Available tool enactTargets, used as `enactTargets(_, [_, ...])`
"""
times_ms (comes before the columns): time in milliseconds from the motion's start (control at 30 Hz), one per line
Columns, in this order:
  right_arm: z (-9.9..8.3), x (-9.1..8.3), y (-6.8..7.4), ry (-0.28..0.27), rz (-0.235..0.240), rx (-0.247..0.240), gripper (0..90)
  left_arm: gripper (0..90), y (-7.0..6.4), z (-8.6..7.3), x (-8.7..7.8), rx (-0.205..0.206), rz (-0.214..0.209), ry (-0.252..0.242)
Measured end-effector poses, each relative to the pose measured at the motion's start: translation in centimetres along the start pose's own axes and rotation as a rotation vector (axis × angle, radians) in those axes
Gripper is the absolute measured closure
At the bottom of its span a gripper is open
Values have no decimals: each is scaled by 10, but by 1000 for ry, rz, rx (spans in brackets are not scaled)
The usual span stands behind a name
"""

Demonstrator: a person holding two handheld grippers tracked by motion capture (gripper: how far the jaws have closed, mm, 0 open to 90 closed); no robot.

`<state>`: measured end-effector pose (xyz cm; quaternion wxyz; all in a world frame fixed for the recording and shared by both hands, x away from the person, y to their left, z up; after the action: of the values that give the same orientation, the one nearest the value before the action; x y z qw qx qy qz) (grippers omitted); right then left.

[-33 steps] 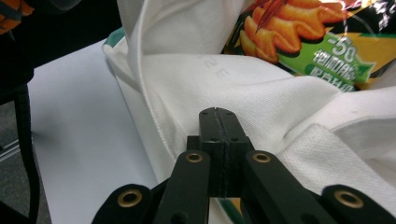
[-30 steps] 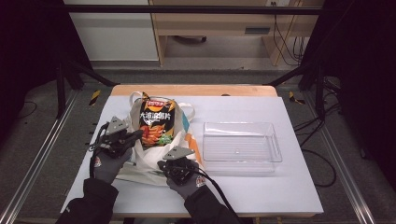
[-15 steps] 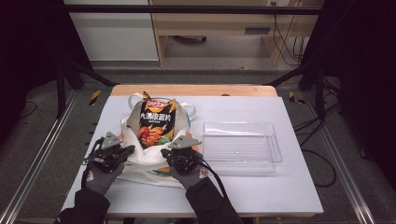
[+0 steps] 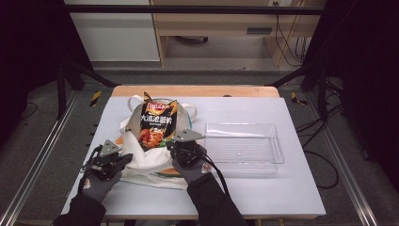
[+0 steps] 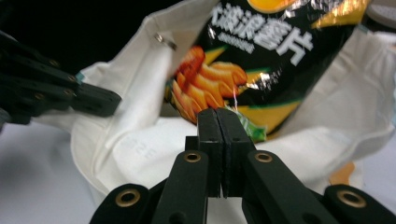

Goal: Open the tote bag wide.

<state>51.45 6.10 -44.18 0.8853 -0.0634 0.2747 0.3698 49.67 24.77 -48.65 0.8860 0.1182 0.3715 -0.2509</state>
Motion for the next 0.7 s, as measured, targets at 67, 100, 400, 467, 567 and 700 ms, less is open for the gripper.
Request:
enactTargets(67, [-13, 4, -2, 31, 7, 12, 895, 896, -3, -3, 1, 2, -6, 4])
enactTargets(100, [-16, 5, -2, 37, 10, 13, 897, 896, -5, -5, 1, 11, -4, 12])
enactTargets(400, [-50, 17, 2, 99, 12, 10, 900, 884, -7, -4, 1, 3, -23, 7])
enactTargets(467, [-54, 18, 3, 109, 10, 13, 900, 858, -2, 10, -6, -20, -11, -49])
enactTargets(567, [-58, 19, 4, 122, 3, 10, 900, 841, 7, 20, -11, -48, 8, -90])
enactTargets(700, [-71, 22, 5, 153, -8, -3, 900, 841, 24, 22, -4, -68, 57, -77])
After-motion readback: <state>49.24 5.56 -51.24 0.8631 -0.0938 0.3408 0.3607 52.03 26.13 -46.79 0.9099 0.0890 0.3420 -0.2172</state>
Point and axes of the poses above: each handheld gripper's, and its own axes: x roughly forward along the jaws, z roughly out of its top, y roughly to its left, the point moved 8 cm from there along x, roughly forward along the jaws, and after that the axes turned 4 degrees about y, right-handed, at the moved point
